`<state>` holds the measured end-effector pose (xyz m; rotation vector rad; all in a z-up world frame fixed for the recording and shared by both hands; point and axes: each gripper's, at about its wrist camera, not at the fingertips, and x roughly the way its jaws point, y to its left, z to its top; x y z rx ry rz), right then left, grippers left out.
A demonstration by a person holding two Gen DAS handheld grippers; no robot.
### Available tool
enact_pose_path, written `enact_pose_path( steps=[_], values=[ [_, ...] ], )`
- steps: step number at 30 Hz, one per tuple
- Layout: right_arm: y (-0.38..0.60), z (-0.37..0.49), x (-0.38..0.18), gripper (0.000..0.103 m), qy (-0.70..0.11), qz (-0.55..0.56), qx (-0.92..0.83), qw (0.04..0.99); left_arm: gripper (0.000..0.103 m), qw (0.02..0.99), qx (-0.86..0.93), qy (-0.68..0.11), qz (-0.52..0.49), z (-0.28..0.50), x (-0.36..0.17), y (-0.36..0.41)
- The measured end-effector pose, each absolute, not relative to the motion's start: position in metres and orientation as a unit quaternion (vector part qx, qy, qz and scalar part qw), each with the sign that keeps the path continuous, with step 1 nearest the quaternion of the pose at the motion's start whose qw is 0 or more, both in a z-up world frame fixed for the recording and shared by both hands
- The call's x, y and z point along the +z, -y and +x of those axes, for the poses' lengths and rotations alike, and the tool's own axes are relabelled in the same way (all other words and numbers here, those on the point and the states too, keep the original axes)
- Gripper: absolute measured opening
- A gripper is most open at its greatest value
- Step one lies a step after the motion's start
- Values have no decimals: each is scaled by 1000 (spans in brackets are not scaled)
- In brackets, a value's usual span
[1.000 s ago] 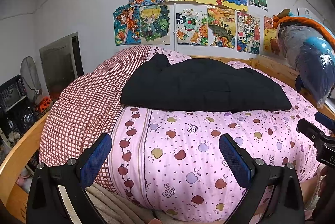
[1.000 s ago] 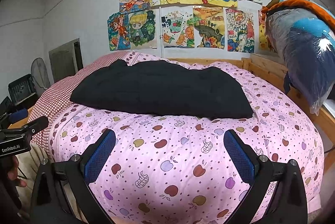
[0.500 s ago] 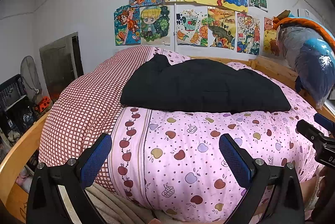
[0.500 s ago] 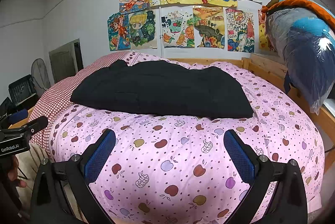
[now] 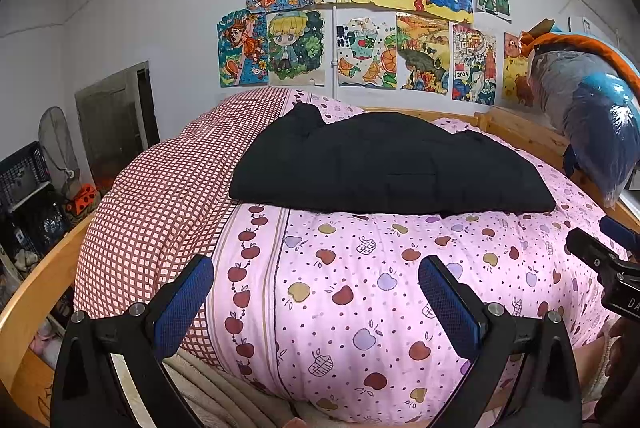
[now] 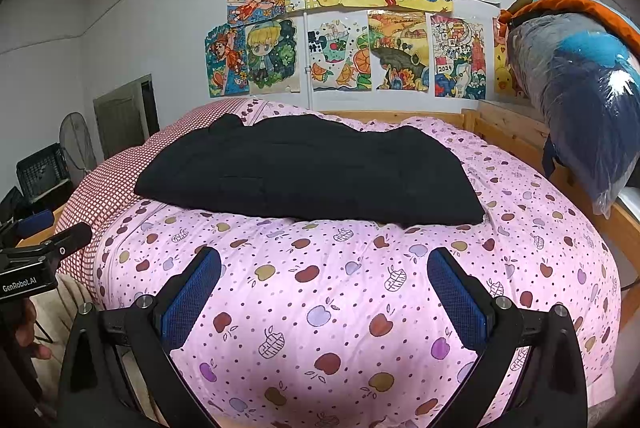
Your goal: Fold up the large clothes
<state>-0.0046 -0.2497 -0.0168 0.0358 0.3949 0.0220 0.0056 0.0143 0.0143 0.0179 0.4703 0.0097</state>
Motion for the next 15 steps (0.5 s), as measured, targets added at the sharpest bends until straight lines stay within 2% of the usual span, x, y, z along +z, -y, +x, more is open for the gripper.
enact_pose_path(
  steps=[15],
  values=[
    [248,-5,-19,101,-197,19,10,980,103,972,5,-233,9,5,14,-15]
  ],
)
